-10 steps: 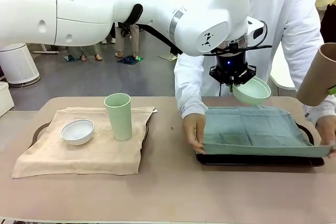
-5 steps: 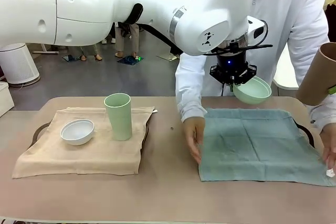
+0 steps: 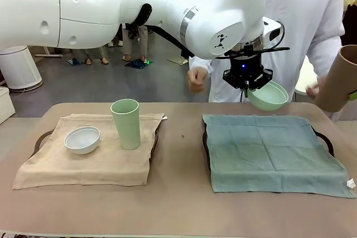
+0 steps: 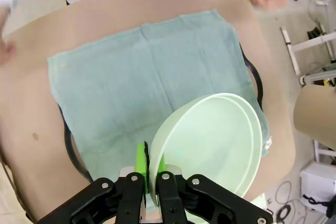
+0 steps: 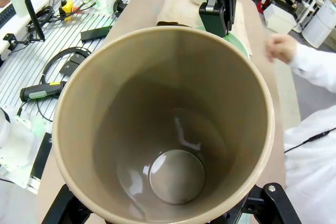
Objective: Set up a tray with a mat and arrange the tableware.
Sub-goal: Place the Picnic Bowl and Reusable plastic cup back onto the Handle tray in front of the human's position.
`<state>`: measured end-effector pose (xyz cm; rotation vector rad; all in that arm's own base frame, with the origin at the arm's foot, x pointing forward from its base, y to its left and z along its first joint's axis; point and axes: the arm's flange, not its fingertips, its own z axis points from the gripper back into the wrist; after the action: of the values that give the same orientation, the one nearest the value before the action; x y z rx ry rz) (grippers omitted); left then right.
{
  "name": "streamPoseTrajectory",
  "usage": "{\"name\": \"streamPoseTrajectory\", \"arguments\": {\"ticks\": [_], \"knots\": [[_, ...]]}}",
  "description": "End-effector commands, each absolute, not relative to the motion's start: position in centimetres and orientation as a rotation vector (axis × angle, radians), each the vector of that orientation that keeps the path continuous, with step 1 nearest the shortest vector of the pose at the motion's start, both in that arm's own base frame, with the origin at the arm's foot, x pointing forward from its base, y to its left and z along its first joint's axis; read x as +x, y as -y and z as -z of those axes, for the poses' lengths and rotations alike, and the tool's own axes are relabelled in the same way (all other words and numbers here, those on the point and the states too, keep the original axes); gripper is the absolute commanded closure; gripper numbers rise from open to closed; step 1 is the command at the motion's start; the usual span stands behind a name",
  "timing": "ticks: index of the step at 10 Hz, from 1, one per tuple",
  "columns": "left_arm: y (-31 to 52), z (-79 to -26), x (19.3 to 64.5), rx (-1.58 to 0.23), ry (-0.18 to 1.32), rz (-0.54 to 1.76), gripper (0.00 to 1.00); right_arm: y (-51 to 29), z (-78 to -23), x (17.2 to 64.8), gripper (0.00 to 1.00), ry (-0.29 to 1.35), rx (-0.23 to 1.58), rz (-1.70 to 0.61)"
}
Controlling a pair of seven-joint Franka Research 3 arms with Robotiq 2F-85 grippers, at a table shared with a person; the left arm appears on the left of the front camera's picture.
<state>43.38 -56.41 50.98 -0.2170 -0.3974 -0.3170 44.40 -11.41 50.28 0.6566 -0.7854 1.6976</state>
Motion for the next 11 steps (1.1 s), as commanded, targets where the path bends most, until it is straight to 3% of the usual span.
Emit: {"name": "streamPoseTrajectory", "arguments": {"ticks": [1, 11], "knots": [[56.14, -51.31, 43.38, -0.233, 0.390, 0.327, 1.00, 11.33, -50.38, 44.55, 1.00, 0.784, 0.650, -1.699], [56.14, -51.31, 43.38, -0.233, 0.390, 0.327, 1.00, 11.33, -50.38, 44.55, 1.00, 0.784, 0.650, -1.699]]}}
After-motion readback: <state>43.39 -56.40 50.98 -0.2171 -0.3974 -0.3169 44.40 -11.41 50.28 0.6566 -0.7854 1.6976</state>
